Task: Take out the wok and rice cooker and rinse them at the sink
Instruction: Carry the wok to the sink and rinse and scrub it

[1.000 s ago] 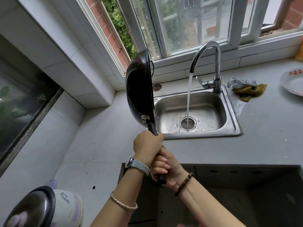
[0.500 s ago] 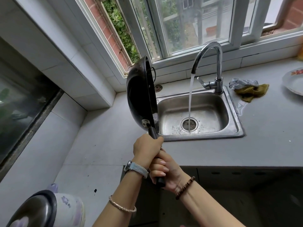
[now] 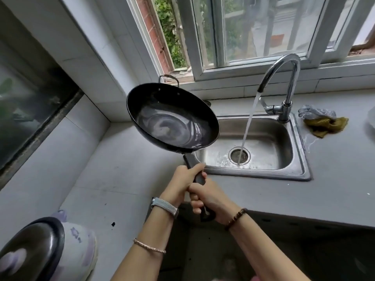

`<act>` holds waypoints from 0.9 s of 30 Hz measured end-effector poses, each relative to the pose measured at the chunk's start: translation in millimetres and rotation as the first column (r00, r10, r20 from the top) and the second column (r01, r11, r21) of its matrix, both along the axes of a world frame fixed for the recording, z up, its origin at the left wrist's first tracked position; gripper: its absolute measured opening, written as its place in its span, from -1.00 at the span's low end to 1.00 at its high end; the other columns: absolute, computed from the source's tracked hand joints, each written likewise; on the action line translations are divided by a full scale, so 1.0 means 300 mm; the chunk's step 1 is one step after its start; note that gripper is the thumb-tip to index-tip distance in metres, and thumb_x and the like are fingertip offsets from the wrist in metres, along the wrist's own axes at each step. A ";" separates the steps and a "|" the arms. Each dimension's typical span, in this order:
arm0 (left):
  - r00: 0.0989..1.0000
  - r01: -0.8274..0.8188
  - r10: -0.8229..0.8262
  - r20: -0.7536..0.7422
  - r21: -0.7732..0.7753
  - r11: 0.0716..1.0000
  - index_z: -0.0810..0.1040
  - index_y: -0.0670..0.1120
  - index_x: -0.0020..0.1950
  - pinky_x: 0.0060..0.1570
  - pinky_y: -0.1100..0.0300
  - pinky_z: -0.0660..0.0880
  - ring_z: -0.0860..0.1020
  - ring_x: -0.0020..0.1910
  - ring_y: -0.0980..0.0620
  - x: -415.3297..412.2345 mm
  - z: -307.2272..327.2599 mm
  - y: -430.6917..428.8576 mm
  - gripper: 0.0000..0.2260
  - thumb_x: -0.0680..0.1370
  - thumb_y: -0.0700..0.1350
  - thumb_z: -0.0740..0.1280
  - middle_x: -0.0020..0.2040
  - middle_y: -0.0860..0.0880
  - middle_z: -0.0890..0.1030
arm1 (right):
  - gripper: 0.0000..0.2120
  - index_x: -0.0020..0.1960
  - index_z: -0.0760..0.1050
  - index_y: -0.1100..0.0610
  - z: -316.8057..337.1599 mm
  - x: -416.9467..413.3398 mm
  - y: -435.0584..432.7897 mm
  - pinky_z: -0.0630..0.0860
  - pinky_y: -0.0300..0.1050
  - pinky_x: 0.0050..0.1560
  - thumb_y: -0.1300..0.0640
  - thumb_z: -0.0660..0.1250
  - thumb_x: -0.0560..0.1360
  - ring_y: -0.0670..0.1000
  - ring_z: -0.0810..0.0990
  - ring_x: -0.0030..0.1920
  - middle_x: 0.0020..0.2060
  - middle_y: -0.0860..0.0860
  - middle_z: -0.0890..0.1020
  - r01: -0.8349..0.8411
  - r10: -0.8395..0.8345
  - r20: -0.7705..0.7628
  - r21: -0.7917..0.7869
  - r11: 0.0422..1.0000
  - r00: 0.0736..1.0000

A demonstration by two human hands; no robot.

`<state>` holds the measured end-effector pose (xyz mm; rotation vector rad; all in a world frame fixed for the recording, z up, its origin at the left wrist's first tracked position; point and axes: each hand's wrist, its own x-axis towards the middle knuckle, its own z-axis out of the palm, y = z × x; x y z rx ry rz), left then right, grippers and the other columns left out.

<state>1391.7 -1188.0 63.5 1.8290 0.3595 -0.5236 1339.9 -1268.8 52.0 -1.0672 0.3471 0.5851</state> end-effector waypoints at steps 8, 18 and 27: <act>0.990 -0.131 0.119 -0.078 -0.174 0.976 0.52 -0.11 -0.40 -0.42 0.21 0.40 0.47 -0.52 0.04 0.115 -0.081 0.144 -0.67 0.45 0.06 0.46 -0.48 -0.04 0.52 | -0.87 -0.07 0.33 0.19 -0.018 0.144 0.114 0.39 -0.15 -0.52 0.32 0.17 0.40 -0.02 0.37 -0.61 -0.50 0.07 0.41 -0.113 0.195 0.149 -0.436 0.893 0.969; 0.975 -0.172 0.130 -0.180 -0.243 0.954 0.46 -0.08 -0.44 -0.52 0.26 0.36 0.44 -0.58 0.06 0.244 -0.198 0.268 -0.66 0.50 -0.05 0.41 -0.52 -0.03 0.48 | -0.71 0.04 0.25 0.05 -0.153 0.294 0.257 0.45 -0.13 -0.53 0.26 0.21 0.38 0.04 0.42 -0.61 -0.57 0.04 0.45 -0.167 0.222 0.048 -0.511 0.843 0.974; 0.973 -0.149 0.086 -0.216 -0.294 0.944 0.47 -0.11 -0.36 -0.41 0.27 0.44 0.46 -0.51 0.07 0.340 -0.271 0.334 -0.72 0.51 -0.08 0.41 -0.49 0.02 0.50 | -0.68 0.15 0.31 0.12 -0.189 0.366 0.333 0.43 -0.18 -0.55 0.30 0.16 0.41 -0.01 0.42 -0.63 -0.58 0.02 0.44 -0.137 0.160 0.002 -0.509 0.850 0.987</act>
